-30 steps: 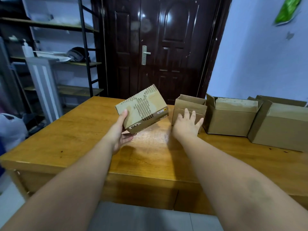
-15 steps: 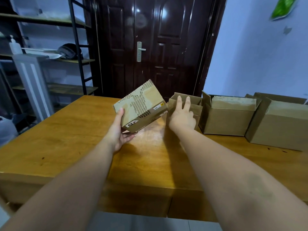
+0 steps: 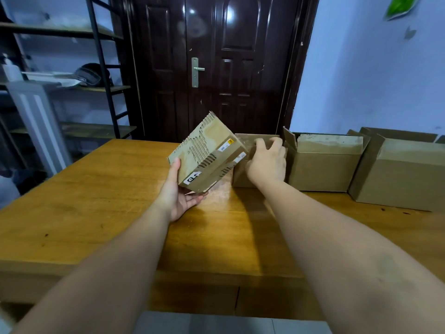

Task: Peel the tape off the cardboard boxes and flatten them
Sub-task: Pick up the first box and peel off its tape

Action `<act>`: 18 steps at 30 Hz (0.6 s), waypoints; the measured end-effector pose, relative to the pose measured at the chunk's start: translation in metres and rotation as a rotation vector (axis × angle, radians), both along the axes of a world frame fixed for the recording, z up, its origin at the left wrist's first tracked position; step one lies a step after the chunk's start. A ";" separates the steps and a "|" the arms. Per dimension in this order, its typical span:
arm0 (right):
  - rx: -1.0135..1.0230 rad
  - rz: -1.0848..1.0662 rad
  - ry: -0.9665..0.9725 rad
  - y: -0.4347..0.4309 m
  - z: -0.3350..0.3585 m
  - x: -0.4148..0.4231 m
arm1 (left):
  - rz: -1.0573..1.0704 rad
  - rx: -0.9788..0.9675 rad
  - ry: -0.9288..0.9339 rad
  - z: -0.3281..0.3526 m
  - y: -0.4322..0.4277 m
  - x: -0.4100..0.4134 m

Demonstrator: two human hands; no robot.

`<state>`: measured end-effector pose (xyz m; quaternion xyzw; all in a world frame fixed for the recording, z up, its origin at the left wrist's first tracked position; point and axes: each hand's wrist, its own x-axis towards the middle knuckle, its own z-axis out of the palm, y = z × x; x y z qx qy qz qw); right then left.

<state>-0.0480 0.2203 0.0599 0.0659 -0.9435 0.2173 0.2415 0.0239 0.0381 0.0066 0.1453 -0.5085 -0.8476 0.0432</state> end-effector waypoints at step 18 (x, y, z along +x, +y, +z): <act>-0.989 0.674 -0.648 -0.012 0.037 0.093 | -0.405 -0.085 -0.052 0.034 0.004 0.086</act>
